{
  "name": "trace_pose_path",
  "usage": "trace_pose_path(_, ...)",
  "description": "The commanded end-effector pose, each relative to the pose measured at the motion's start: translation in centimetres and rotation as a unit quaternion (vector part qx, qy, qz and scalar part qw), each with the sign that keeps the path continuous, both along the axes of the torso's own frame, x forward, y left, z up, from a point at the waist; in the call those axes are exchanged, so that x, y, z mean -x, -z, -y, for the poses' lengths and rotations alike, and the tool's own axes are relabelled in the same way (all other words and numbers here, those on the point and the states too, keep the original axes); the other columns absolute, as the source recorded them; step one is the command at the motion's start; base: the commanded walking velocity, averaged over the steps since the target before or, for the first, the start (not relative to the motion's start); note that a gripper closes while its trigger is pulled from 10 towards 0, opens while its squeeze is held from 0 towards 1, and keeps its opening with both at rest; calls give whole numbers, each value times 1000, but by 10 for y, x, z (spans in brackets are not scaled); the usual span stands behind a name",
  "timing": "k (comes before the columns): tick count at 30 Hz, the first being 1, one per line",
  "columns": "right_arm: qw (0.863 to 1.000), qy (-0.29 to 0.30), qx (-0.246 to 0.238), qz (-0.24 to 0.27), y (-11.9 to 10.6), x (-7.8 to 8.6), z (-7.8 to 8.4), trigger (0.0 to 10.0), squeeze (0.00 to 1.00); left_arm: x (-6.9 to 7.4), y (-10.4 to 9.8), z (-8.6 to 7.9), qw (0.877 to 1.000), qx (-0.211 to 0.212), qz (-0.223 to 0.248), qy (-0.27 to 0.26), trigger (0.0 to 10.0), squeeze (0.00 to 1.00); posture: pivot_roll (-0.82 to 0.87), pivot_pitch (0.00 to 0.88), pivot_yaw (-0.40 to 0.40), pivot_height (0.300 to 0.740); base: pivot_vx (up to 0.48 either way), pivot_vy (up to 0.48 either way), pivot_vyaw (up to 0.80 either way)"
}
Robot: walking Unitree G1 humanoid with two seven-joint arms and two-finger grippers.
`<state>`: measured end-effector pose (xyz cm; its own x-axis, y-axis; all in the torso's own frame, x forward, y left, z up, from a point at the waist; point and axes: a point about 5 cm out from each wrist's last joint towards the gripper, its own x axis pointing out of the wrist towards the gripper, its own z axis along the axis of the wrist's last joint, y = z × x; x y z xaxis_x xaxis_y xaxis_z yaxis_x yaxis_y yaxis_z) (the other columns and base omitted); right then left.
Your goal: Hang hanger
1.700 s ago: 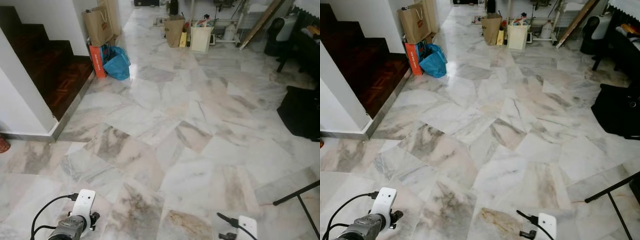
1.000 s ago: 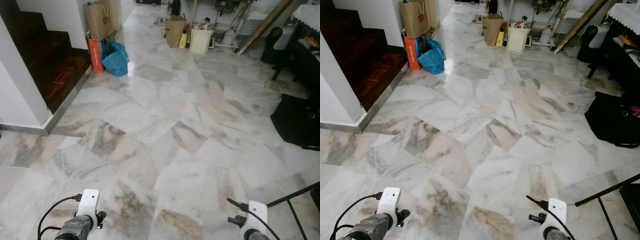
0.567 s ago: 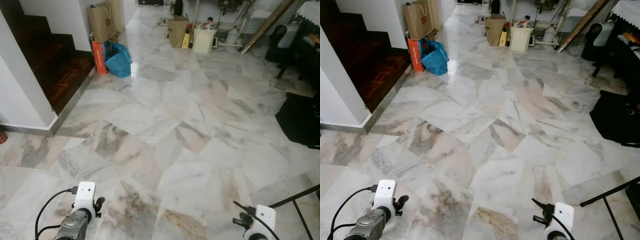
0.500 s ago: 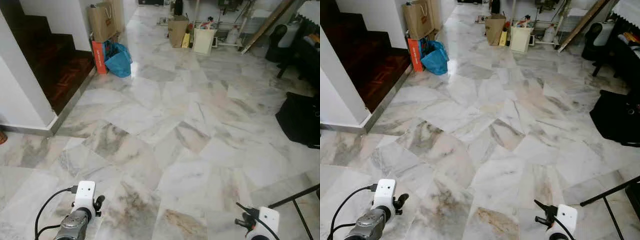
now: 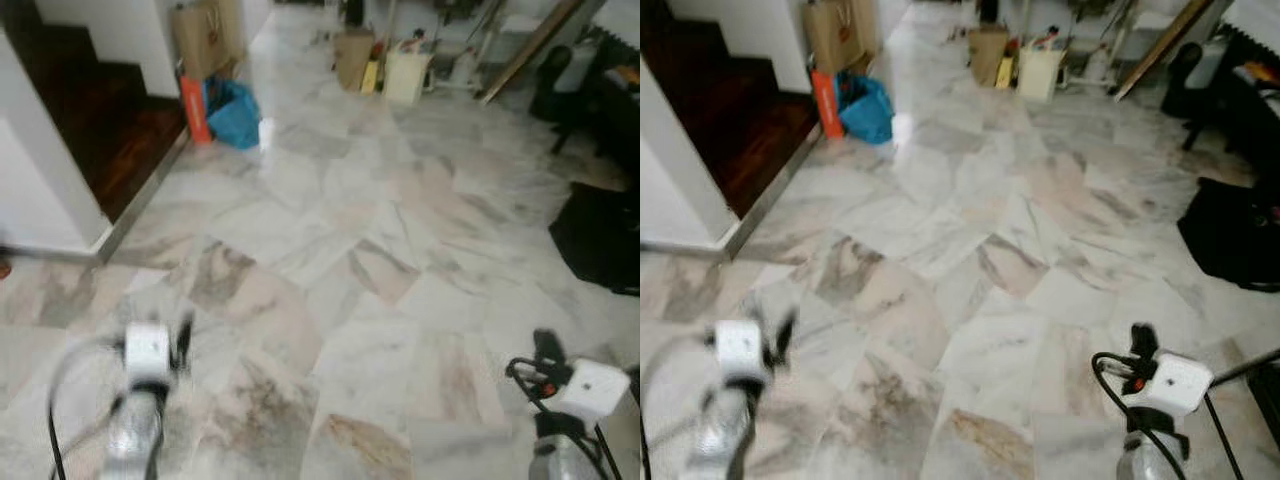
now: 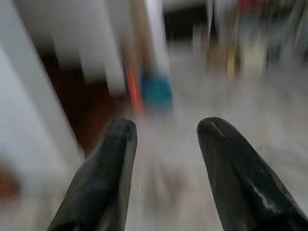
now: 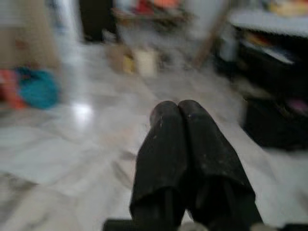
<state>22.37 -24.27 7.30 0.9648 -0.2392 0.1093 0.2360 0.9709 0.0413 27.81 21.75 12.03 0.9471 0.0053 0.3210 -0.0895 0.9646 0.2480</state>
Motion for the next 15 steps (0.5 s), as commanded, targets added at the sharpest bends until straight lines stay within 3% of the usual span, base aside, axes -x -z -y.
trace_pose_path(1,1000,-7,8,-13,-3,6,-4,10000,0,2,-8,14,1000,-9,8,25,10000,0,-97,0,-37,740,0,0,0)
trace_pose_path(2,1000,-15,11,-12,-6,7,-8,10000,0,4,-16,23,999,-11,20,44,10000,0,-97,0,-39,740,0,0,0)
trace_pose_path(6,999,-18,18,-26,-10,20,-12,10000,0,18,-22,35,999,0,21,49,10000,0,-100,0,-45,740,0,0,0)
trace_pose_path(7,999,-18,18,-26,-10,20,-12,10000,0,18,-22,35,999,0,21,49,10000,0,-100,0,-45,740,0,0,0)
trace_pose_path(9,999,6,14,-40,-12,34,-8,10000,0,34,-24,30,999,-5,2,33,10000,0,-92,0,-49,740,0,0,0)
trace_pose_path(12,998,17,8,-52,-14,43,-7,10000,0,45,-25,27,999,-12,-18,23,10000,0,-85,0,-51,740,0,0,0)
trace_pose_path(15,995,7,6,-97,3,50,-7,10000,0,50,-14,19,998,-24,-51,10,10000,0,-81,0,-53,740,0,0,0)
